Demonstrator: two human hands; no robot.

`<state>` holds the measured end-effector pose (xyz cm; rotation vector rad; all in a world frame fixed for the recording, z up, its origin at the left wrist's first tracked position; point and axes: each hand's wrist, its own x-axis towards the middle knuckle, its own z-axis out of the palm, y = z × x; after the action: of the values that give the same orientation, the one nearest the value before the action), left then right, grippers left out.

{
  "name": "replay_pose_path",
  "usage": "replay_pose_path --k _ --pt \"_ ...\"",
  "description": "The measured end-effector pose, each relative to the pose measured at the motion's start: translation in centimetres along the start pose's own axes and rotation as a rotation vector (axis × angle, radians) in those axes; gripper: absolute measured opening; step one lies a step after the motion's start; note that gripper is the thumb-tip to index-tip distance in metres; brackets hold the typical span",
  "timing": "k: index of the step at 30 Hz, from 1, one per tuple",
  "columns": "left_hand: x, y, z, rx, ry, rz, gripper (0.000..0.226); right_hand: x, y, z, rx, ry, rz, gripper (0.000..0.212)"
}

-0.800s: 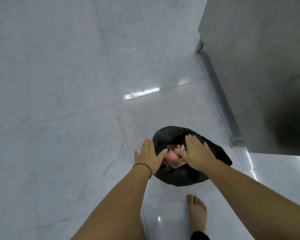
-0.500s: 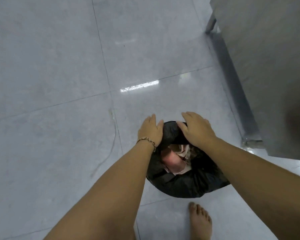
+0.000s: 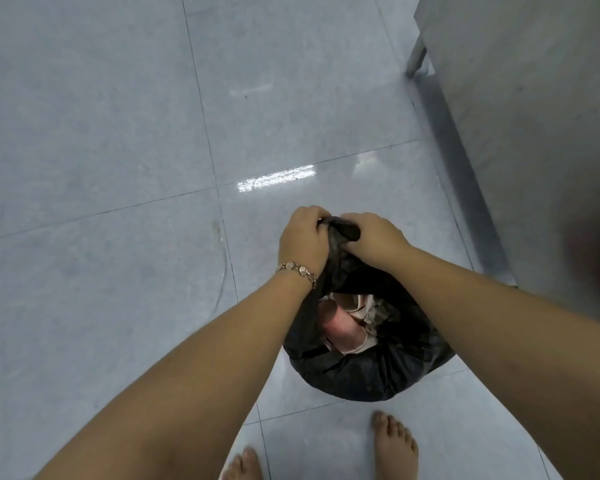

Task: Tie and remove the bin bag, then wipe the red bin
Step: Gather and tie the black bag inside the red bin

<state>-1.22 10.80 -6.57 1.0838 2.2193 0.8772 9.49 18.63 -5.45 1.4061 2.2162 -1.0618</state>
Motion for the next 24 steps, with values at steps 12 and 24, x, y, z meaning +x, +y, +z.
replay_pose_path --k 12,24 --pt "-10.2 -3.1 -2.8 0.39 -0.256 -0.149 0.022 -12.7 -3.2 -2.7 -0.188 0.209 -0.115 0.029" --pt "-15.7 -3.8 -5.7 -0.095 0.09 -0.193 0.009 -12.0 8.6 3.3 -0.028 0.098 0.084 0.12"
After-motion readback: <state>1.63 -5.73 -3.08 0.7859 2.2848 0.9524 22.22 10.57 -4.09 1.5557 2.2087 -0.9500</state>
